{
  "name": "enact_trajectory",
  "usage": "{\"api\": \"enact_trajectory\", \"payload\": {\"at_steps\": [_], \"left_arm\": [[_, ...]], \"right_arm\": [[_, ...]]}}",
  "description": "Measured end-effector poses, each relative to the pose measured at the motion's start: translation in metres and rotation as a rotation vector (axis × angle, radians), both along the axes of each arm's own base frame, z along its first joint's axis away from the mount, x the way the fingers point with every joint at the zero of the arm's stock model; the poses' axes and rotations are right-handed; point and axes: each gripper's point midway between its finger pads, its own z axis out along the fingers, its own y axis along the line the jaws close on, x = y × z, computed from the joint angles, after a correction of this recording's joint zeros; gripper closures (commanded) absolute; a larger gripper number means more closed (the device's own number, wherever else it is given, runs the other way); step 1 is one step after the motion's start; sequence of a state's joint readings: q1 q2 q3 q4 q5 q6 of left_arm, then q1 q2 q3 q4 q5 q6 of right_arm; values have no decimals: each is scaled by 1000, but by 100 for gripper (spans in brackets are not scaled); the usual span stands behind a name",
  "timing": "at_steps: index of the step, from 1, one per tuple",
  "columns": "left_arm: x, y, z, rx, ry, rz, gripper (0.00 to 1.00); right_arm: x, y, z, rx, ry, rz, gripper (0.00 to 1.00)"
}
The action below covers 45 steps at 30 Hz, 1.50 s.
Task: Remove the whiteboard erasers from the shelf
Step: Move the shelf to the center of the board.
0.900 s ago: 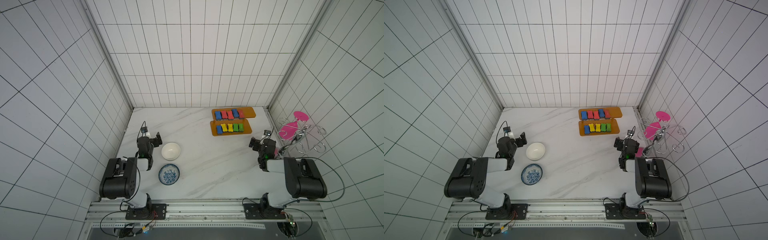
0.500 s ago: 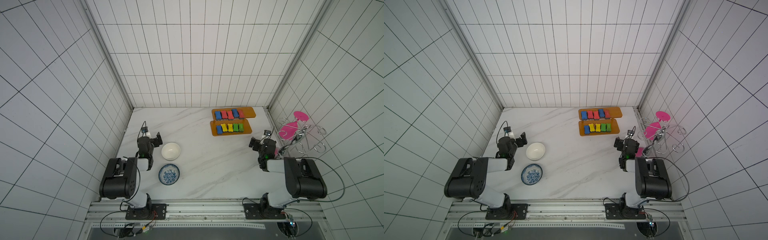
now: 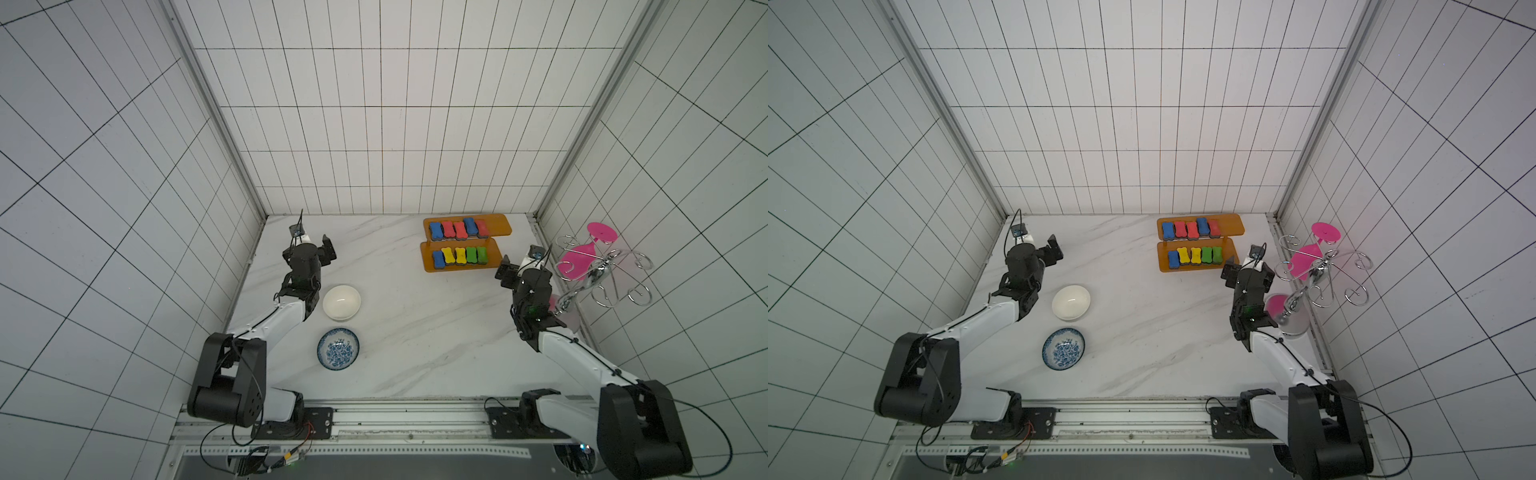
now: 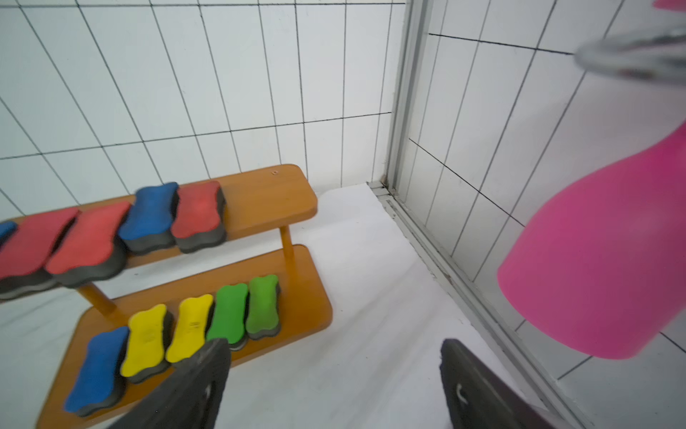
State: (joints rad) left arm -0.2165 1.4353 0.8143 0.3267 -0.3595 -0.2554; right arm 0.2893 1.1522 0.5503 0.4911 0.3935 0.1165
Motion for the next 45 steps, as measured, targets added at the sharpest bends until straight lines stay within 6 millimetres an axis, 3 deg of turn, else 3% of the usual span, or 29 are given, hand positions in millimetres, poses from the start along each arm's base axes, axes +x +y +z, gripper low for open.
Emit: {"api": "enact_trajectory", "payload": {"at_steps": [4, 8, 13, 16, 19, 24, 27, 32, 36, 41, 45], "left_arm": [[30, -66, -10, -61, 64, -96, 2], [57, -120, -36, -120, 181, -170, 10], [85, -149, -40, -211, 251, -235, 19], [97, -163, -32, -276, 267, -298, 23], [110, -179, -22, -350, 275, -374, 26], [122, -206, -16, -446, 293, -503, 27], [122, -229, -13, -513, 292, -617, 32], [115, -261, -18, -590, 324, -777, 41], [103, -280, -28, -650, 368, -864, 43], [85, -292, -43, -696, 433, -916, 43], [78, -303, -39, -722, 440, -951, 43]], "right_arm": [[27, 53, 27, 1, 15, 100, 14], [51, 92, 42, -18, 20, 203, 18], [88, 110, 56, -34, 42, 245, 18], [107, 109, 64, -12, 58, 258, 18], [119, 96, 61, 28, 96, 251, 19], [127, 73, 48, 84, 163, 262, 19], [130, 74, 45, 88, 186, 293, 21], [135, 85, 47, 95, 192, 352, 23], [134, 90, 42, 97, 209, 381, 24], [132, 91, 40, 97, 222, 391, 25], [131, 91, 38, 97, 229, 391, 26]]}}
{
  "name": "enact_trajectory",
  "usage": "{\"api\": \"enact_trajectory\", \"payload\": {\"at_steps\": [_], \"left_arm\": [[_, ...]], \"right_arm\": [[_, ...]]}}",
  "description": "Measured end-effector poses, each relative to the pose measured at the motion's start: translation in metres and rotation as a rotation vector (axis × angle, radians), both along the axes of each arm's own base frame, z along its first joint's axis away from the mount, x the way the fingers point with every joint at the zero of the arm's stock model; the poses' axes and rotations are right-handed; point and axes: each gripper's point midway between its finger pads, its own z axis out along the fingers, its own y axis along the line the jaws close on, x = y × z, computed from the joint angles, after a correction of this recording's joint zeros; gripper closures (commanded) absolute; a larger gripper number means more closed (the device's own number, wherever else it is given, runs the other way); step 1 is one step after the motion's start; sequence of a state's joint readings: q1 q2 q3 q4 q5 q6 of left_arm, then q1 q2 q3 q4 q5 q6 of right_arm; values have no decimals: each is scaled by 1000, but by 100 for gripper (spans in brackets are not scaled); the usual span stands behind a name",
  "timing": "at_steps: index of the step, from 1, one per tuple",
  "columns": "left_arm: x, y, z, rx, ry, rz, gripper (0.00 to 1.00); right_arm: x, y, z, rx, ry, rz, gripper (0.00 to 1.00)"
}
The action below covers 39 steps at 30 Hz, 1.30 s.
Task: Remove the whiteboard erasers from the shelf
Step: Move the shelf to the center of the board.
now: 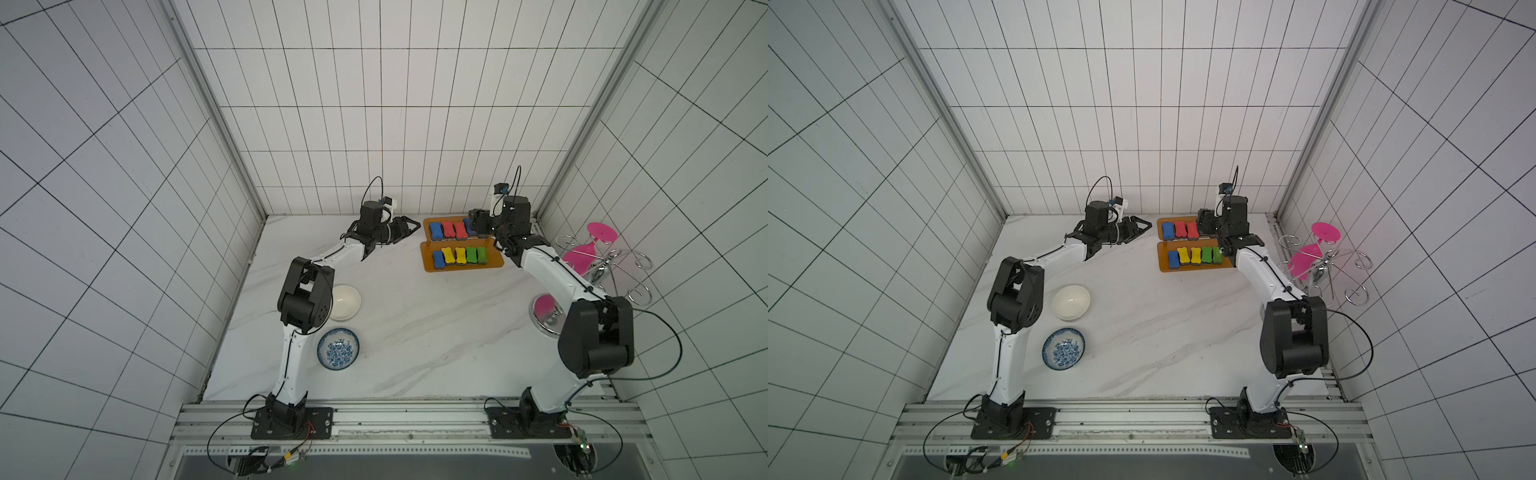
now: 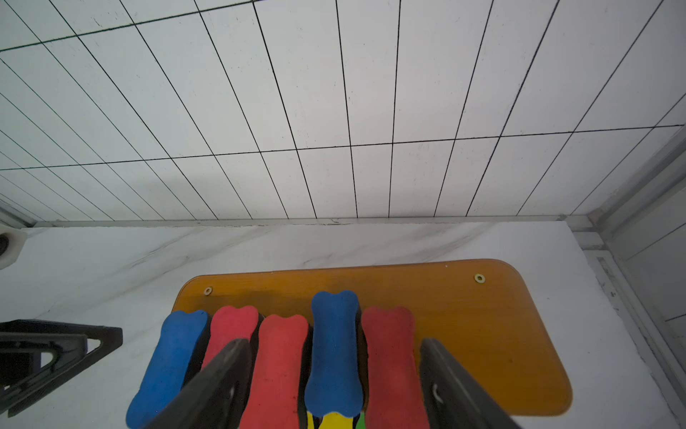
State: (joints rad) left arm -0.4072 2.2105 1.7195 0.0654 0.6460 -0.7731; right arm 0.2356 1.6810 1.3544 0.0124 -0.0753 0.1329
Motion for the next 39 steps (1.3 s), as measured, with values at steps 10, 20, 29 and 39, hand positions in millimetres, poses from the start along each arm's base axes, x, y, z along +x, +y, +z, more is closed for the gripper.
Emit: {"api": "enact_trajectory", "payload": {"at_steps": [10, 20, 29, 39], "left_arm": [[1, -26, -21, -27, 57, -42, 46], [5, -33, -24, -36, 70, -48, 60], [7, -40, -29, -56, 92, -55, 69], [7, -41, -26, -89, 128, -51, 86]], "right_arm": [[-4, 4, 7, 18, -7, 29, 30], [-7, 4, 17, 39, -23, 44, 34], [-8, 4, 19, 44, -26, 52, 37], [-9, 4, 19, 44, -22, 53, 37]]}}
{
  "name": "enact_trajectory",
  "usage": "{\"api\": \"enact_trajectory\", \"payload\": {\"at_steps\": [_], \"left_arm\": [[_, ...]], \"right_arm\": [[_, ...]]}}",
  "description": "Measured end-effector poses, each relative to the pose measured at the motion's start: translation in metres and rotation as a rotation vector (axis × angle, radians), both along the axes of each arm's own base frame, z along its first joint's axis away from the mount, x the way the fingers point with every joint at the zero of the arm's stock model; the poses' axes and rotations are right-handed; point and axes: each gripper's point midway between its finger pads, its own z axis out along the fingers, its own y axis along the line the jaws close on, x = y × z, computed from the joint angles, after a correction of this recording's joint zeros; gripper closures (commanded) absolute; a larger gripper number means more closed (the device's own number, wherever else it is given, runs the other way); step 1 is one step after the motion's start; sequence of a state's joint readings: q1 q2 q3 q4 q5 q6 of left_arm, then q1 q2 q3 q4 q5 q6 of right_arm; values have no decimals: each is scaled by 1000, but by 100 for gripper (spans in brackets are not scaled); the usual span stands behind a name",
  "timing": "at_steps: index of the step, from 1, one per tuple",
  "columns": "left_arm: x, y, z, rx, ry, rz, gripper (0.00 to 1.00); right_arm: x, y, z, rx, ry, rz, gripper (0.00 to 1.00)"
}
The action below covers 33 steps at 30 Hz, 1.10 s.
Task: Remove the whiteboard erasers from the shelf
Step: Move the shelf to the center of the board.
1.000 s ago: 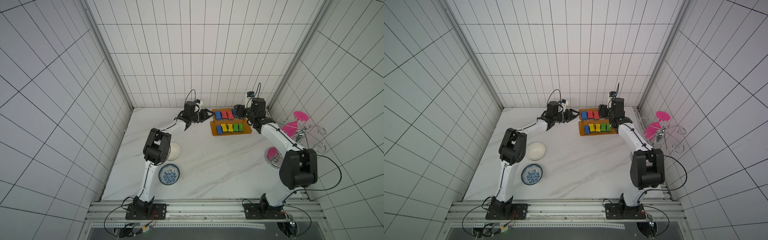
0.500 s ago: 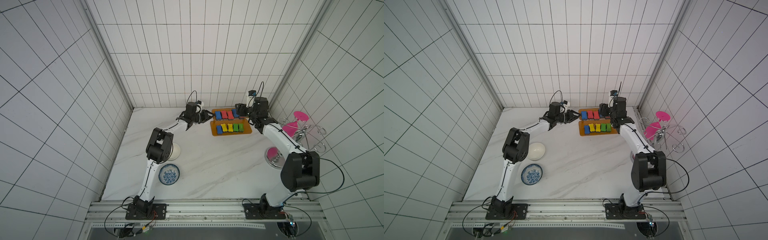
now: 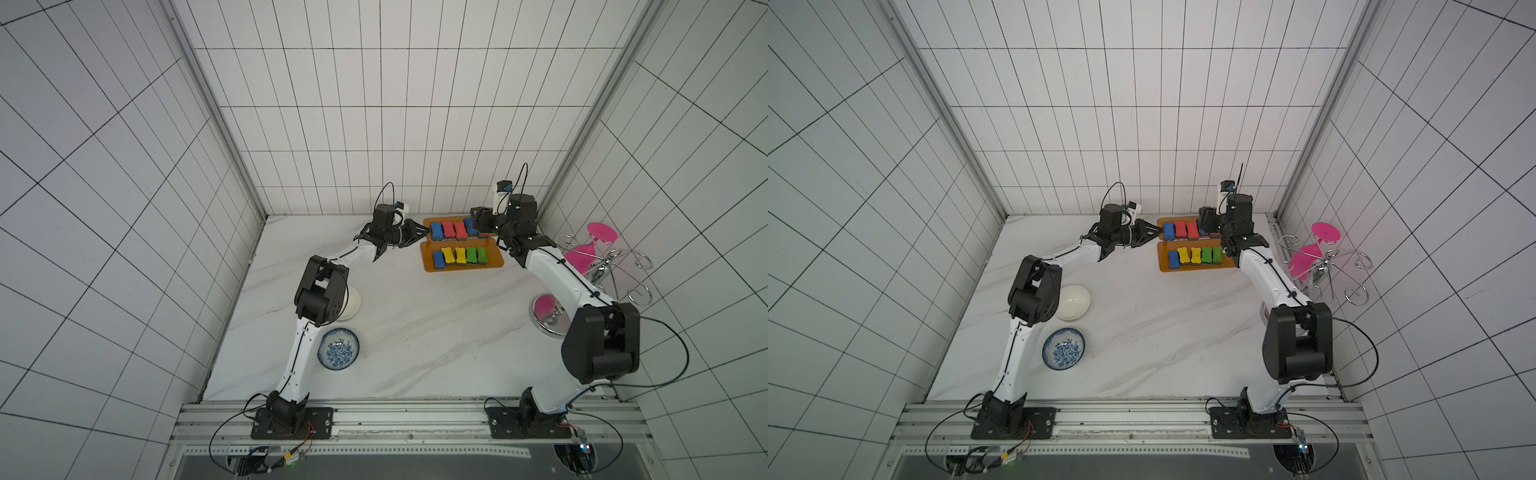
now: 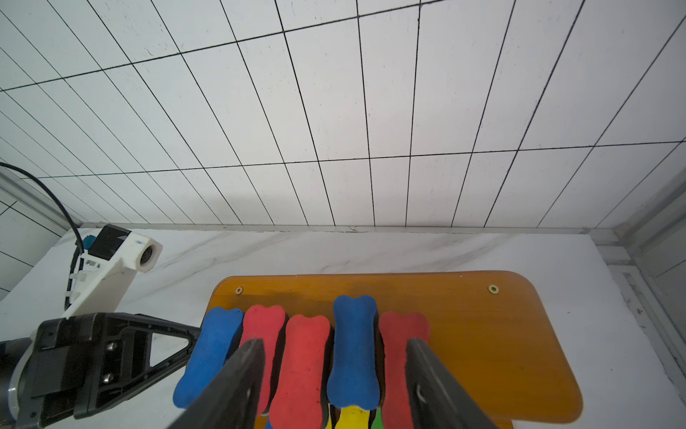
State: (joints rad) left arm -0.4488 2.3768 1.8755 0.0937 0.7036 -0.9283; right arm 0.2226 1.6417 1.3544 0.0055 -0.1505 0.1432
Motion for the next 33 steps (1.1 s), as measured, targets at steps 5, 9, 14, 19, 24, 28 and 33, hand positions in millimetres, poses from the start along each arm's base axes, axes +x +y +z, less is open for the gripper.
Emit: {"api": "enact_trajectory", "payload": {"at_steps": [5, 9, 14, 19, 24, 28, 33], "left_arm": [[2, 4, -1, -13, 31, 12, 97], [3, 9, -2, -29, 42, 13, 100], [7, 24, -2, -42, 53, 28, 100], [8, 54, -3, -36, 74, 58, 100], [9, 92, -4, -17, 91, 102, 100], [11, 113, -4, -5, 93, 121, 100], [12, 120, -4, 1, 84, 121, 100]], "right_arm": [[0, -1, -3, -8, 32, -2, 37], [12, -2, 6, -23, 46, -25, 36], [30, -9, 3, -73, 86, -71, 35], [48, -20, -13, -110, 155, -102, 35], [61, -38, -35, -107, 226, -118, 32], [75, -39, -46, -85, 261, -96, 30], [88, -27, -72, -37, 321, -38, 30]]}}
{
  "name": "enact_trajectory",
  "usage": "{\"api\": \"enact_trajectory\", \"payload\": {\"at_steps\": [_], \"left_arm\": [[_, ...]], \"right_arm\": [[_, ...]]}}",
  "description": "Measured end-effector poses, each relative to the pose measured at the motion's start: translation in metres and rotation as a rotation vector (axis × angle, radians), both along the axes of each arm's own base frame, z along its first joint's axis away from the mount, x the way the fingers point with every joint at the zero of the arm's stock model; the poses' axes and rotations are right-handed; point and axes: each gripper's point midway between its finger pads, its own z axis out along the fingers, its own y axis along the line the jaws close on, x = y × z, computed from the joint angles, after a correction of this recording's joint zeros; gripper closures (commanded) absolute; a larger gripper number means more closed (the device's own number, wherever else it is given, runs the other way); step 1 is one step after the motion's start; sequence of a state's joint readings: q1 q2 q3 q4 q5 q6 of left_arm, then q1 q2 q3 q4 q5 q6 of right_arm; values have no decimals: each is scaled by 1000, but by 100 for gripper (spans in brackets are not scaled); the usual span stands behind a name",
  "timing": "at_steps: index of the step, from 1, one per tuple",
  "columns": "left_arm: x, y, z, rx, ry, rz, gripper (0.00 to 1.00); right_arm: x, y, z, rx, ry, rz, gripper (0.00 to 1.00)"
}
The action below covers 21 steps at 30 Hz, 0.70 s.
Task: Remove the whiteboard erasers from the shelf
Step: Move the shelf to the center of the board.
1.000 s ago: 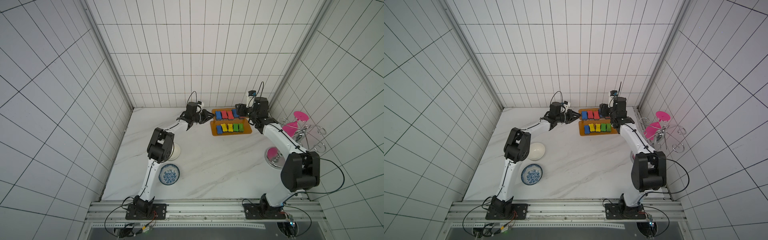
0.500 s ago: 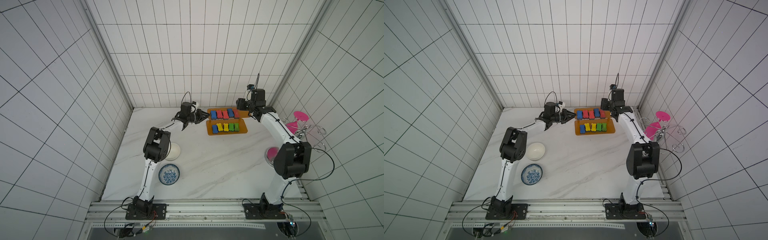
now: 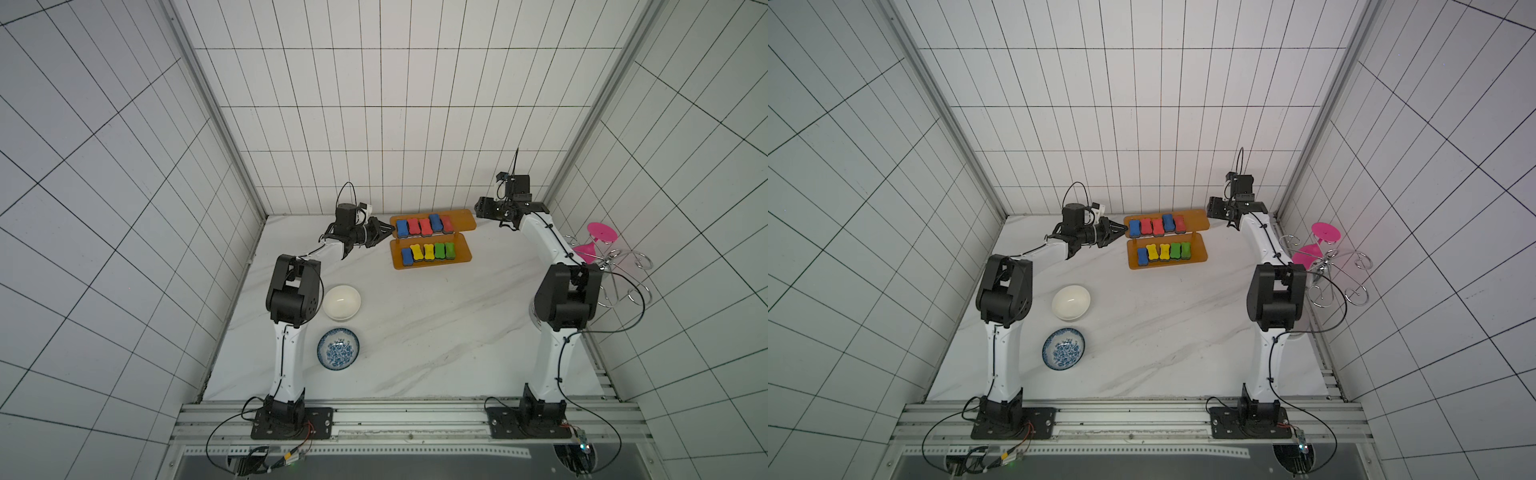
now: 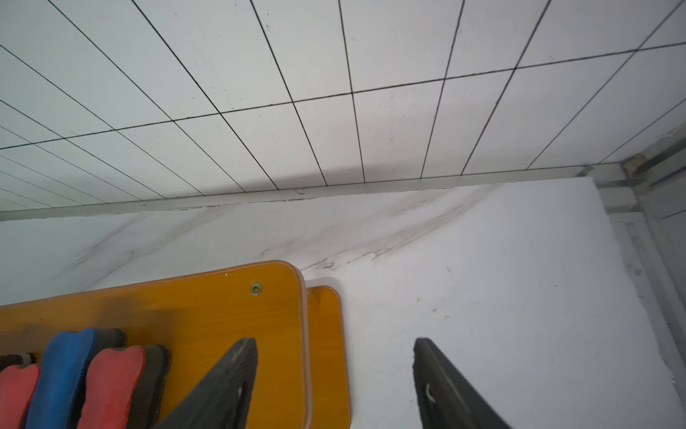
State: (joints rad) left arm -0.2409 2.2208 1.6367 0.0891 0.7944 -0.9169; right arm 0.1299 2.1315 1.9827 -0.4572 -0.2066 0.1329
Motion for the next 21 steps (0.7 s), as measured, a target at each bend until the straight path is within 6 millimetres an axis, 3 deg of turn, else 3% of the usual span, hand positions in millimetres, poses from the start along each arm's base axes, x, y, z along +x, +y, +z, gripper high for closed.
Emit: {"api": "enact_trajectory", "payload": {"at_steps": [8, 10, 15, 18, 21], "left_arm": [[0, 1, 0, 6, -8, -3, 100], [0, 1, 0, 6, -8, -4, 93], [0, 2, 0, 9, -15, -7, 79], [0, 2, -1, 17, -23, -8, 78], [0, 3, -1, 18, -26, -9, 78]], "right_arm": [[4, 25, -33, 120, 94, 74, 33], [2, 30, -34, 150, 108, 88, 35], [0, 38, -36, 207, 116, 103, 47], [-2, 42, -43, 233, 126, 107, 52], [-4, 42, -40, 248, 120, 104, 64]]}}
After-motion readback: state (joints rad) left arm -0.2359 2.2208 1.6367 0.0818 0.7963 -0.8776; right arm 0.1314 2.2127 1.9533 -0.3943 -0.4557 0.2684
